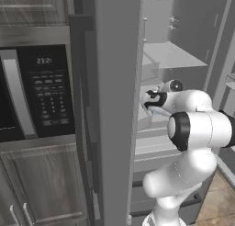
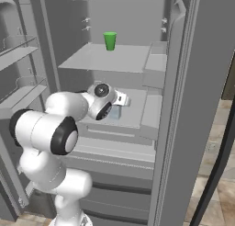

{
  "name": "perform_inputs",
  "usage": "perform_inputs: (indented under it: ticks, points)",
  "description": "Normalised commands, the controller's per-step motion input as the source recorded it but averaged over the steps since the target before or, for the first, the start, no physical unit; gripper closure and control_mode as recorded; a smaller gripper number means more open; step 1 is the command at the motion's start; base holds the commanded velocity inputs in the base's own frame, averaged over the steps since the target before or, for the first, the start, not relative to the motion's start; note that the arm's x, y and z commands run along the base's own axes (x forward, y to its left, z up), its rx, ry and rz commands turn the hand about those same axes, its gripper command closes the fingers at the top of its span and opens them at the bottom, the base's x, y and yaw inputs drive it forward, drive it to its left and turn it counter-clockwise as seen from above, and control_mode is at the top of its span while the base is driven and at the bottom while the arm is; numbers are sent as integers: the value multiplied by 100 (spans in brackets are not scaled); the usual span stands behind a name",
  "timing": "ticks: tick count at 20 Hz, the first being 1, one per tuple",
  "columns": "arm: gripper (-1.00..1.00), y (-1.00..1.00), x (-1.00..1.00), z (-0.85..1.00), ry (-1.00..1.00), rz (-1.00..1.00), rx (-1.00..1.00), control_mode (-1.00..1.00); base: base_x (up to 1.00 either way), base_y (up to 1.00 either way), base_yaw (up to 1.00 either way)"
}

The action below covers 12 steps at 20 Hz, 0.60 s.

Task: Take out the milk from the fridge and place it on the tray on the counter. Then take the sugar cube near the tray and place it in the tray.

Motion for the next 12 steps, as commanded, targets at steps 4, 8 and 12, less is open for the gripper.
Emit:
perform_inputs:
  ticks: [4, 8, 12]
  points:
    - [100, -2, -100, 38, -8, -10, 5, -100, 0, 0, 0]
    - [100, -2, -93, 74, 0, -12, 6, -100, 0, 0, 0]
    - [100, 0, -62, 100, 6, -9, 4, -100, 0, 0, 0]
